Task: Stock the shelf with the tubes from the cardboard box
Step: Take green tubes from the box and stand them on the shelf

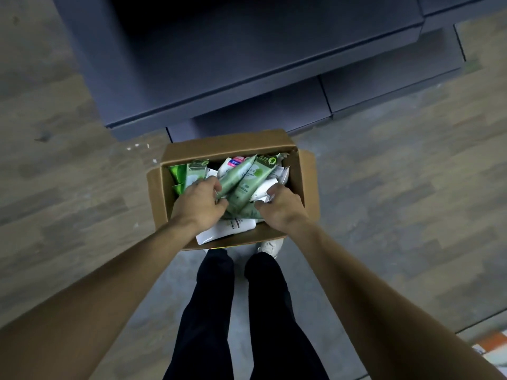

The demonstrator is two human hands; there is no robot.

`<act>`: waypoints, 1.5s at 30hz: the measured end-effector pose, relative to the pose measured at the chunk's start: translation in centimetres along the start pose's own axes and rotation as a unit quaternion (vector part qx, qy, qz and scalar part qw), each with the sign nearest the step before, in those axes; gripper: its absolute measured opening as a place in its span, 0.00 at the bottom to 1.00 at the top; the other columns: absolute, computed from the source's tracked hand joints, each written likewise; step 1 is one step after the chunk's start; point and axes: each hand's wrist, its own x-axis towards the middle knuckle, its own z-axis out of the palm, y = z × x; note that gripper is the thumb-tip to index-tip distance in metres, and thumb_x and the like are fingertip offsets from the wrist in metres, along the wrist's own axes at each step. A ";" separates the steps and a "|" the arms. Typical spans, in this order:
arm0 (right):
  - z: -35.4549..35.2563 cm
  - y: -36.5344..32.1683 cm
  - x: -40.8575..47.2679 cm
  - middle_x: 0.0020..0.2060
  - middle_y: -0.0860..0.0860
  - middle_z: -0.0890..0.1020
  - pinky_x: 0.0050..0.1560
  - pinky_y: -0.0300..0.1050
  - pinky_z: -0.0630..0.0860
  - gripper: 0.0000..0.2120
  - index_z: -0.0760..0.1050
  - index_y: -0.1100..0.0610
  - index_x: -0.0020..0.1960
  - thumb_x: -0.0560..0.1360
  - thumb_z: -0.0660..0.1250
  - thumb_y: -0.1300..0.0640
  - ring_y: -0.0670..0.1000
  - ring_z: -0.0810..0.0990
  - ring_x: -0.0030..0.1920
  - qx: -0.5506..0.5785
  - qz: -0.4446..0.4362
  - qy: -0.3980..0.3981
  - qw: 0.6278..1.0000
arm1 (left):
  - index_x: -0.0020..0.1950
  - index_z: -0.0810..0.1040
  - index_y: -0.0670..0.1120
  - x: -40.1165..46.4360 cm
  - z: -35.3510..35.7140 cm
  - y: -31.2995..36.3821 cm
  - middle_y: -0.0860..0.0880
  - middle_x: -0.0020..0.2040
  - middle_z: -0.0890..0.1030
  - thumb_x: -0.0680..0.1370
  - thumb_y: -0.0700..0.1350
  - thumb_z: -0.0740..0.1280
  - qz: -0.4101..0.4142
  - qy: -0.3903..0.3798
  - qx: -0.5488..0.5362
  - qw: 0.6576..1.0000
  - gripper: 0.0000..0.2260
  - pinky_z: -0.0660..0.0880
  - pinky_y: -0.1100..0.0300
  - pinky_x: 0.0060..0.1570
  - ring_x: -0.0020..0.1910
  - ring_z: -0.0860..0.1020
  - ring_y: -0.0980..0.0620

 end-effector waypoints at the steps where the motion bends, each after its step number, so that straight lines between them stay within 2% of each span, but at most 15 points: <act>1: 0.2 -0.2 0.5 0.61 0.55 0.77 0.55 0.45 0.73 0.22 0.69 0.55 0.68 0.77 0.66 0.49 0.57 0.77 0.59 0.015 0.006 0.005 1.000 | 0.56 0.75 0.48 0.6 0.0 0.0 0.48 0.54 0.78 0.74 0.46 0.69 0.016 0.012 0.024 1.000 0.11 0.76 0.51 0.51 0.54 0.77 0.45; 4: 1.0 -0.8 2.0 0.55 0.53 0.76 0.49 0.42 0.72 0.21 0.69 0.56 0.66 0.77 0.67 0.49 0.54 0.77 0.51 0.071 0.025 0.017 0.997 | 0.59 0.74 0.46 2.2 0.1 0.1 0.46 0.57 0.76 0.74 0.46 0.69 0.053 0.030 0.071 0.996 0.14 0.75 0.49 0.53 0.58 0.75 0.44; 6: 1.8 -1.1 3.1 0.53 0.53 0.77 0.53 0.43 0.75 0.21 0.71 0.57 0.64 0.75 0.68 0.47 0.54 0.79 0.51 0.104 0.038 0.034 0.993 | 0.60 0.74 0.46 3.1 0.3 0.1 0.45 0.57 0.75 0.74 0.46 0.70 0.063 0.024 0.083 0.994 0.15 0.74 0.50 0.54 0.58 0.75 0.43; 8: 2.7 -1.3 4.2 0.53 0.54 0.80 0.56 0.50 0.79 0.22 0.73 0.57 0.60 0.73 0.69 0.45 0.56 0.81 0.53 0.123 0.047 0.046 0.990 | 0.63 0.74 0.47 3.6 0.7 0.1 0.45 0.58 0.76 0.75 0.46 0.70 0.061 0.011 0.088 0.994 0.17 0.75 0.51 0.54 0.59 0.75 0.43; 10: 3.3 -1.3 4.8 0.50 0.55 0.82 0.54 0.52 0.81 0.20 0.76 0.57 0.56 0.72 0.69 0.44 0.57 0.82 0.50 0.126 0.050 0.057 0.989 | 0.64 0.74 0.48 4.0 1.1 0.0 0.45 0.58 0.76 0.75 0.47 0.70 0.061 0.001 0.101 0.993 0.18 0.75 0.52 0.53 0.58 0.76 0.43; 12: 3.7 -1.2 5.2 0.49 0.55 0.83 0.52 0.50 0.81 0.20 0.77 0.57 0.54 0.72 0.69 0.42 0.56 0.83 0.47 0.123 0.059 0.064 0.989 | 0.65 0.74 0.49 4.3 1.2 -0.2 0.46 0.58 0.75 0.75 0.47 0.70 0.064 0.001 0.118 0.991 0.19 0.75 0.52 0.52 0.58 0.76 0.43; 14: 3.9 -1.0 5.6 0.49 0.55 0.83 0.49 0.46 0.81 0.22 0.78 0.57 0.54 0.72 0.69 0.41 0.55 0.83 0.46 0.105 0.062 0.065 0.990 | 0.66 0.73 0.50 4.6 1.2 -0.4 0.47 0.58 0.74 0.75 0.48 0.70 0.076 0.004 0.153 0.985 0.20 0.75 0.50 0.51 0.57 0.77 0.42; 17: 4.2 -0.7 6.2 0.49 0.56 0.83 0.51 0.48 0.82 0.23 0.79 0.58 0.54 0.71 0.69 0.40 0.55 0.84 0.47 0.097 0.058 0.059 0.992 | 0.64 0.74 0.49 5.0 1.1 -0.5 0.48 0.56 0.75 0.75 0.48 0.70 0.082 0.010 0.177 0.981 0.18 0.77 0.49 0.50 0.55 0.78 0.42; 21: 3.9 -0.7 6.8 0.49 0.55 0.83 0.51 0.45 0.81 0.19 0.79 0.57 0.55 0.73 0.70 0.44 0.55 0.84 0.48 0.107 0.053 0.056 0.991 | 0.61 0.75 0.48 5.7 1.4 -0.2 0.47 0.55 0.77 0.75 0.51 0.71 0.083 0.020 0.178 0.980 0.17 0.77 0.49 0.50 0.54 0.79 0.42; 25: 4.1 -1.2 7.4 0.50 0.56 0.84 0.53 0.50 0.81 0.21 0.79 0.58 0.56 0.71 0.70 0.43 0.56 0.84 0.49 0.127 0.053 0.046 0.989 | 0.60 0.76 0.47 6.0 2.0 0.2 0.46 0.54 0.77 0.75 0.54 0.71 0.081 0.036 0.203 0.975 0.17 0.75 0.51 0.48 0.53 0.79 0.41; 29: 4.6 -1.2 8.1 0.50 0.56 0.83 0.48 0.50 0.83 0.26 0.78 0.58 0.56 0.67 0.74 0.41 0.55 0.85 0.45 0.173 0.094 0.053 0.979 | 0.59 0.77 0.46 6.5 2.3 0.8 0.45 0.56 0.77 0.74 0.53 0.71 0.069 0.038 0.252 0.964 0.17 0.72 0.53 0.47 0.55 0.79 0.41; 35: 4.7 -1.0 8.2 0.51 0.56 0.83 0.50 0.49 0.82 0.25 0.77 0.58 0.57 0.69 0.74 0.41 0.56 0.84 0.49 0.139 0.087 0.065 0.984 | 0.60 0.77 0.46 6.6 3.1 1.3 0.45 0.56 0.78 0.77 0.48 0.69 0.081 0.060 0.335 0.937 0.13 0.73 0.53 0.47 0.54 0.80 0.42; 38: 4.3 -0.5 7.2 0.52 0.55 0.83 0.48 0.44 0.81 0.22 0.77 0.58 0.57 0.70 0.74 0.45 0.56 0.84 0.49 0.128 0.073 0.069 0.987 | 0.60 0.77 0.47 6.1 2.8 1.8 0.45 0.55 0.78 0.78 0.47 0.68 0.054 0.050 0.328 0.942 0.12 0.72 0.54 0.46 0.53 0.80 0.42; 40: 3.4 -0.3 5.4 0.55 0.56 0.81 0.46 0.40 0.76 0.21 0.75 0.57 0.59 0.72 0.74 0.47 0.57 0.82 0.52 0.108 0.058 0.085 0.989 | 0.60 0.77 0.46 5.1 2.0 2.2 0.45 0.56 0.79 0.76 0.51 0.71 0.042 0.041 0.300 0.952 0.16 0.72 0.54 0.46 0.54 0.80 0.42; 45: 0.4 -0.5 0.1 0.51 0.56 0.81 0.52 0.47 0.76 0.17 0.70 0.57 0.57 0.75 0.71 0.51 0.58 0.79 0.54 0.082 -0.028 0.154 0.984 | 0.57 0.81 0.50 2.0 -0.7 3.1 0.46 0.53 0.83 0.72 0.56 0.74 -0.040 0.031 0.132 0.990 0.17 0.76 0.55 0.47 0.53 0.81 0.43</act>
